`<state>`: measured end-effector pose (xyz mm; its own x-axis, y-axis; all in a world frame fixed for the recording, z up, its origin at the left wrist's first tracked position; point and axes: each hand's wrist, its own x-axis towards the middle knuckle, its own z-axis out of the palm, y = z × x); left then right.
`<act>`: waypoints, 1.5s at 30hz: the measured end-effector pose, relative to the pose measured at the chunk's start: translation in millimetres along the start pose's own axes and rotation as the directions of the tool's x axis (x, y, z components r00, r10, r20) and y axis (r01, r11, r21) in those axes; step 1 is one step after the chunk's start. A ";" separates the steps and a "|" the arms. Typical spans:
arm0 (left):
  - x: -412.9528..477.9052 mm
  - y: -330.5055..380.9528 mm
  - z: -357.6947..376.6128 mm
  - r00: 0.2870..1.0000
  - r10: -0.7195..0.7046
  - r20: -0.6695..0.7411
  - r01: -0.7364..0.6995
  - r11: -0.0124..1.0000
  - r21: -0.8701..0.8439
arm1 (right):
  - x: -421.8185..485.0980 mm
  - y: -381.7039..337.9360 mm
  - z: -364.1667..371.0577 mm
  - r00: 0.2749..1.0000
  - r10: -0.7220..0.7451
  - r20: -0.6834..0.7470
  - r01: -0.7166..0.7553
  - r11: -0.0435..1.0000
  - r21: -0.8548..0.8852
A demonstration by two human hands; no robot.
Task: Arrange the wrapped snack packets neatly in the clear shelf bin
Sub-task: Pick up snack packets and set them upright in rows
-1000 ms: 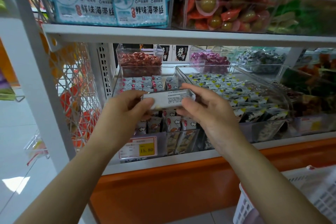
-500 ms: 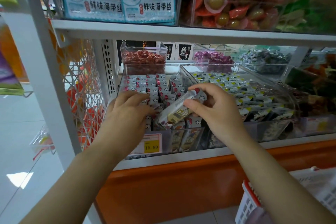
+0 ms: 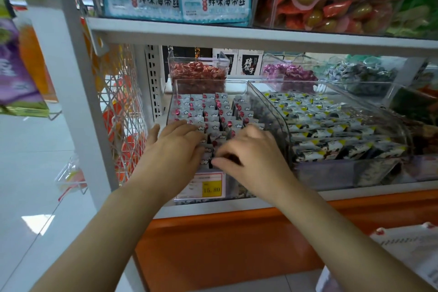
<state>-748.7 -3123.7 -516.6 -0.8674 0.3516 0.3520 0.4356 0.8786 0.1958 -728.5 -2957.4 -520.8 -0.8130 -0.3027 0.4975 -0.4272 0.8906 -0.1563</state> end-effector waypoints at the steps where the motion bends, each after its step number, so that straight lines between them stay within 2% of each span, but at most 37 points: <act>1: 0.2 -0.3 -0.4 1.000 0.001 -0.001 -0.001 1.000 -0.003 | -0.8 0.5 0.4 0.999 -0.025 0.031 0.025 1.000 -0.007; 3: 0.6 -1.1 -0.5 1.000 0.002 -0.002 -0.002 1.000 -0.003 | 1.5 2.1 -2.2 1.000 -0.004 0.027 0.003 0.999 0.036; 6: 1.8 -1.3 -0.3 1.000 0.006 -0.013 -0.006 1.000 0.001 | 19.9 10.4 -9.4 0.990 0.112 -0.081 -0.095 0.977 0.191; 8: 3.2 -0.8 -0.7 1.000 0.006 -0.028 -0.006 1.000 -0.007 | 34.8 17.7 -11.3 0.985 0.162 -0.063 -0.148 0.972 0.183; 10: 4.4 -0.1 -0.2 0.999 0.006 -0.038 -0.006 1.000 -0.011 | 42.6 23.1 -9.2 0.989 0.149 0.000 -0.147 0.980 0.133; 14: 6.7 0.8 2.4 0.998 0.007 -0.063 -0.010 0.999 -0.040 | 39.9 24.3 0.6 0.996 0.030 0.085 -0.031 0.999 0.016; 16: 7.8 1.2 2.7 0.997 0.009 -0.076 -0.012 0.999 -0.040 | 39.1 25.0 3.9 0.997 0.011 0.071 -0.011 1.000 0.009; 18: 9.1 2.2 2.8 0.995 0.009 -0.103 -0.014 0.999 -0.046 | 40.0 26.5 -1.3 0.997 0.080 -0.017 -0.077 0.984 0.159; 20: 9.5 5.1 1.9 0.983 0.009 -0.183 -0.022 0.997 -0.068 | 38.3 28.5 -12.9 0.970 0.196 -0.143 -0.125 0.909 0.398; 23: 9.8 10.5 -2.5 0.944 -0.011 -0.330 -0.017 0.997 -0.081 | 28.5 32.2 -31.1 0.856 0.398 -0.330 -0.130 0.783 0.609; 25: 8.7 15.4 -5.4 0.936 -0.032 -0.352 -0.028 0.986 -0.165 | 20.4 34.8 -38.4 0.766 0.538 -0.351 -0.121 0.657 0.744; 26: 7.7 19.2 -6.7 0.942 -0.054 -0.330 -0.033 0.967 -0.253 | 16.9 35.7 -40.9 0.734 0.601 -0.316 -0.109 0.564 0.819; 28: 4.8 27.0 -7.0 0.962 -0.107 -0.251 -0.024 0.883 -0.468 | 10.8 34.1 -44.1 0.707 0.685 -0.177 -0.085 0.330 0.940; 30: 3.0 33.8 -6.9 0.974 -0.137 -0.181 -0.008 0.774 -0.633 | 4.7 30.9 -44.1 0.721 0.691 -0.040 -0.070 0.131 0.989; 32: 3.3 36.3 -8.3 0.971 -0.193 -0.143 0.012 0.634 -0.773 | -0.8 27.8 -43.0 0.749 0.660 0.053 -0.081 0.011 0.997; 34: 4.2 34.8 -10.9 0.959 -0.281 -0.039 0.091 0.436 -0.895 | -5.6 26.0 -42.5 0.772 0.619 0.145 -0.104 -0.102 0.989; 36: 5.0 32.2 -12.4 0.946 -0.314 0.076 0.146 0.206 -0.968 | -9.5 25.6 -43.5 0.780 0.577 0.241 -0.146 -0.207 0.967; 38: 5.5 30.4 -12.3 0.941 -0.315 0.122 0.140 0.035 -0.990 | -12.3 25.9 -44.3 0.773 0.550 0.315 -0.200 -0.261 0.944; 40: 5.9 29.4 -11.7 0.938 -0.323 0.122 0.118 -0.034 -0.992 | -13.7 26.2 -43.7 0.767 0.529 0.363 -0.224 -0.309 0.924; 45: 7.7 26.4 -10.8 0.942 -0.305 0.139 0.117 -0.090 -0.989 | -11.1 26.5 -39.4 0.798 0.429 0.424 -0.208 -0.464 0.861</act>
<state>-741.3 -3101.2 -498.8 -0.9835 0.1081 0.1448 0.0974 -0.3576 0.9288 -715.2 -2917.0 -496.8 -0.9995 -0.0038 -0.0320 0.0270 -0.6425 -0.7658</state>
